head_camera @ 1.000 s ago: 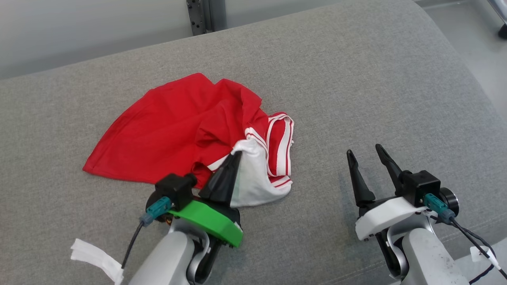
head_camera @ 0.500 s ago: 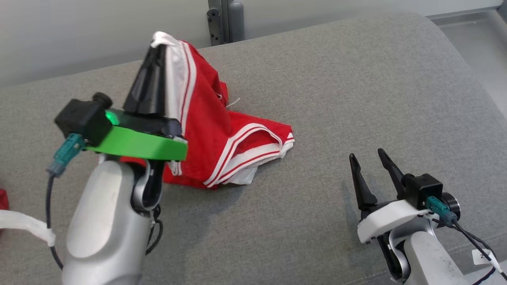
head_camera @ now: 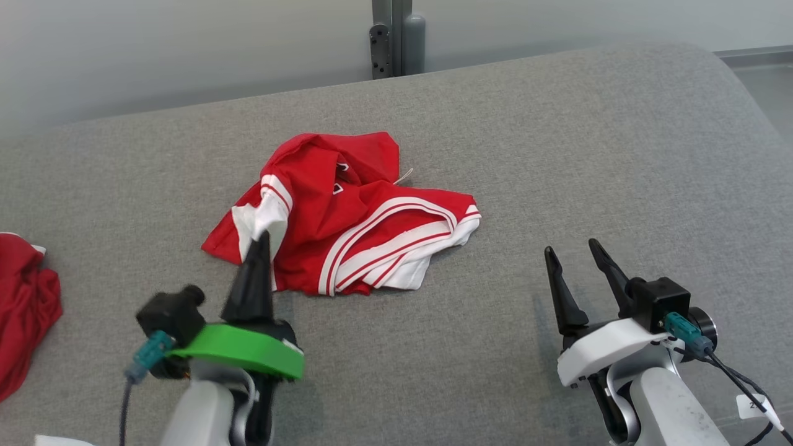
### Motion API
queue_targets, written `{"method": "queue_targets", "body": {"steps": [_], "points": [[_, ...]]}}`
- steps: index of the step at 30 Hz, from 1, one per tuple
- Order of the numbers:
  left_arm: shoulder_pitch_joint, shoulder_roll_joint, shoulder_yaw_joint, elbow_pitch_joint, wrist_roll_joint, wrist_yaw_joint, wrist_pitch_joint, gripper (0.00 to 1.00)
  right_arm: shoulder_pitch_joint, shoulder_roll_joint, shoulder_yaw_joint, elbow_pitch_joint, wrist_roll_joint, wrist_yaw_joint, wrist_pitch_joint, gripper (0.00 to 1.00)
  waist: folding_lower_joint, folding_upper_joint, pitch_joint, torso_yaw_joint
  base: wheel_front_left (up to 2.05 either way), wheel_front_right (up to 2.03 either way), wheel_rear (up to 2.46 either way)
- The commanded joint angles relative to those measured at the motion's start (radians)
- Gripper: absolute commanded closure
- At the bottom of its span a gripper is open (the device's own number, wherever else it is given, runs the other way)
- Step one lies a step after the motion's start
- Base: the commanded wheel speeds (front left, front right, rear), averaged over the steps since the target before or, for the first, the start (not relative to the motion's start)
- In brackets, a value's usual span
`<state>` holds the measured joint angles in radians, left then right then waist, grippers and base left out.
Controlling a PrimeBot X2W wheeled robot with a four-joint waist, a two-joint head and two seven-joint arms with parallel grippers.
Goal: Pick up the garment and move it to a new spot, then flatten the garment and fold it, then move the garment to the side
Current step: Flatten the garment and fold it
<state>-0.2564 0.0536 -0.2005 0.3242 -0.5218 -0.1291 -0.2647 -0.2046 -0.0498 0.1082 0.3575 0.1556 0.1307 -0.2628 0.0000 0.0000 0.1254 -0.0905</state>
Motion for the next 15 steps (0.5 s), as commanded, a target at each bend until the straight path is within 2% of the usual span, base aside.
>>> {"method": "queue_targets", "body": {"steps": [1,10,15], "points": [[0.033,-0.003,-0.033,0.021,-0.024,-0.002,0.0,1.0,0.014,-0.002,0.002,0.003,0.0,0.0,-0.003,0.0,0.0,0.0,-0.011,0.022,0.0,0.0,0.0],[0.112,-0.001,-0.142,0.121,-0.057,-0.002,0.0,1.0,0.021,-0.002,0.046,0.012,-0.006,0.0,-0.003,0.0,0.0,0.0,-0.038,0.1,0.0,0.0,0.0],[0.093,-0.002,-0.307,0.041,-0.126,-0.002,0.0,1.0,0.017,-0.002,0.061,0.013,0.0,0.0,-0.003,0.0,0.0,0.0,-0.048,0.157,0.0,0.0,0.0]]}}
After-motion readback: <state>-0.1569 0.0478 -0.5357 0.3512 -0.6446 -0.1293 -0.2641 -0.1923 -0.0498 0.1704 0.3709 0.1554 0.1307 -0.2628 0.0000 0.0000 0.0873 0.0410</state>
